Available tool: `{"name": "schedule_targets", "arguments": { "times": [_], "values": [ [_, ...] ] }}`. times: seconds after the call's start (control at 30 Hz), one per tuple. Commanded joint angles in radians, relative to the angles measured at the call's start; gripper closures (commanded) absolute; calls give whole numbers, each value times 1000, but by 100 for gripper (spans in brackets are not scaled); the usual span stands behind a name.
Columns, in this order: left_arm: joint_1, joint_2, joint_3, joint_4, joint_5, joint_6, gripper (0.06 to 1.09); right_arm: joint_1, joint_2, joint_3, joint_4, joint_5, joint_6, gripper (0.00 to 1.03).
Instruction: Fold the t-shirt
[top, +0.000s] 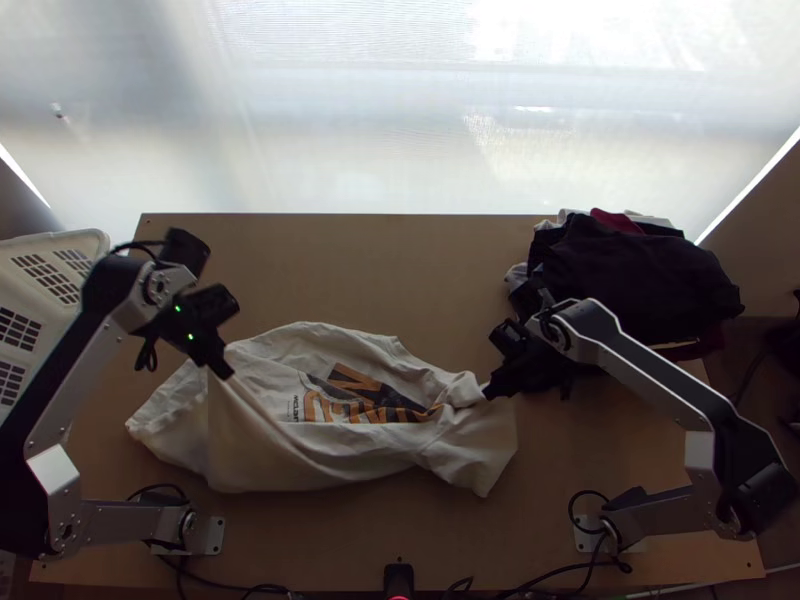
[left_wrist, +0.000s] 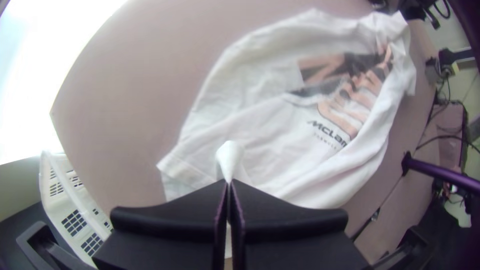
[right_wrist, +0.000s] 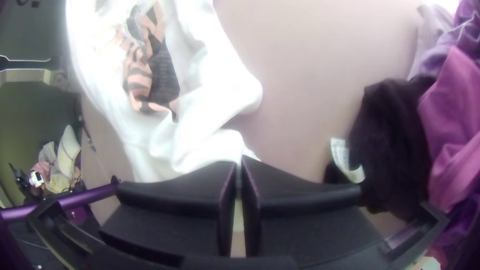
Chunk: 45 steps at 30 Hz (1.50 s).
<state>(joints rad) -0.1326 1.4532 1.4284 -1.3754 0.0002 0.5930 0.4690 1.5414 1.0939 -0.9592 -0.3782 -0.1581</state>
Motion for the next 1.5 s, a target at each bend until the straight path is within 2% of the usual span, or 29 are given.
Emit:
{"name": "schedule_targets", "arguments": {
  "times": [0.0, 0.3, 0.5, 0.63, 0.8, 0.97, 1.2, 1.33, 1.47],
  "values": [
    [125, 50, 360, 1, 24, -91, 105, -44, -49, 176, -1, 5, 8, 100],
    [261, 191, 851, 29, 24, -226, 105, -164, 39, 570, 45, 47, 68, 100],
    [281, 145, 877, 199, 12, -329, 105, -233, 140, 868, 39, 50, 144, 100],
    [311, 91, 877, 349, -65, -383, 105, -270, 177, 1029, 27, 51, 198, 100],
    [404, 35, 874, 483, -74, -440, 105, -291, 178, 1095, 17, 59, 207, 100],
    [430, -56, 777, 493, -72, -440, 105, -286, 140, 1081, -18, 59, 203, 100],
    [401, -182, 728, 415, -45, -424, 105, -233, 72, 1097, -158, 50, 161, 100],
    [352, -249, 713, 277, 4, -387, 105, -156, 23, 1081, -291, 42, 117, 100],
    [283, -344, 664, 170, 4, -340, 105, -87, -40, 1055, -398, 39, 88, 100]
  ]
}}
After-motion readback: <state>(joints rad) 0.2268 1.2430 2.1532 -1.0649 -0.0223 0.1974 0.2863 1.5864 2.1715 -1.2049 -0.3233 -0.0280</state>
